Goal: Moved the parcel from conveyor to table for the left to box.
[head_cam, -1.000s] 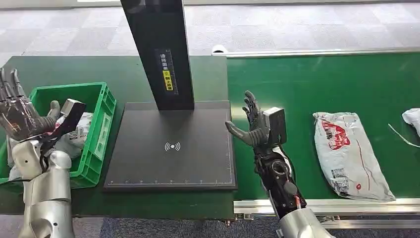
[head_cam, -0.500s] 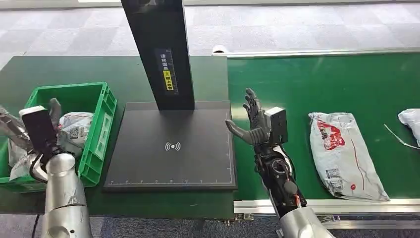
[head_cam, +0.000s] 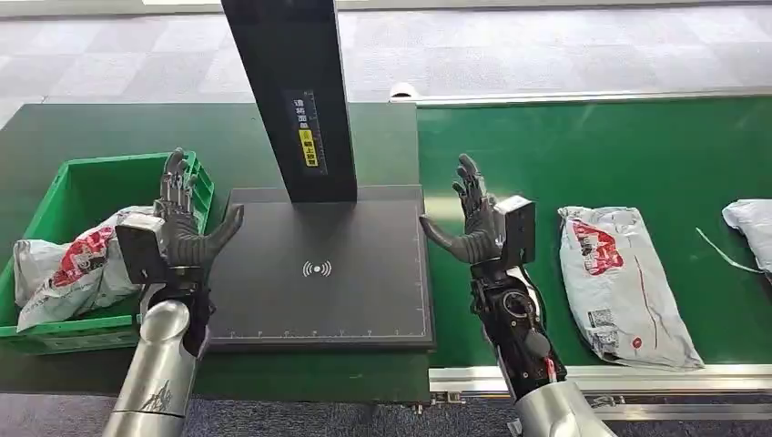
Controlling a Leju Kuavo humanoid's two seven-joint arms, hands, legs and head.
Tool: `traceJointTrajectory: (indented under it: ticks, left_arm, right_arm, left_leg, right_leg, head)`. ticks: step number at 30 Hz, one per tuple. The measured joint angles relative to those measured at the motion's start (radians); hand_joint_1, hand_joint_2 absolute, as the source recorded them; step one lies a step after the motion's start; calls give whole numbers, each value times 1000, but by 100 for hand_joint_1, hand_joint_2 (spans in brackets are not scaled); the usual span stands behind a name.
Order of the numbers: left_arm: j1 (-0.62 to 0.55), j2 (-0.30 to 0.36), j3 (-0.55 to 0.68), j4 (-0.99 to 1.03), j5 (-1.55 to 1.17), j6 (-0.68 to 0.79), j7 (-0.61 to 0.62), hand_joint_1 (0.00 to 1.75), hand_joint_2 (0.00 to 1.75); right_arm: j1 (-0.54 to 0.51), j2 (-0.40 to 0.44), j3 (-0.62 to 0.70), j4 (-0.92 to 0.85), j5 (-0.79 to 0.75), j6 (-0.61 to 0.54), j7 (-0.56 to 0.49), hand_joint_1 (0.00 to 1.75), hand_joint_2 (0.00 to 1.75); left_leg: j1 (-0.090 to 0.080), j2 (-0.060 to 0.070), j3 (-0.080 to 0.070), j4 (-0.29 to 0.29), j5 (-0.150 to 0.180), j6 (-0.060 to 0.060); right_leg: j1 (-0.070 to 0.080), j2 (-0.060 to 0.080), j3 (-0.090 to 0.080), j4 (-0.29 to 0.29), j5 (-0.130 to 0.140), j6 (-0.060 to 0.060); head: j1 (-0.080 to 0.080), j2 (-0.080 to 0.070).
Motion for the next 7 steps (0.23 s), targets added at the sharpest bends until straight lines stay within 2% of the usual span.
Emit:
traceJointTrajectory:
  ticks: [7]
  left_arm:
    - [-2, 1, -82, 70, 21, -55, 44, 0, 175]
  right_arm:
    - [17, -2, 3, -16, -29, 67, 47, 0, 175]
  left_leg:
    - [0, 0, 0, 0, 0, 0]
  right_leg:
    - [0, 0, 0, 0, 0, 0]
  head:
    - [0, 0]
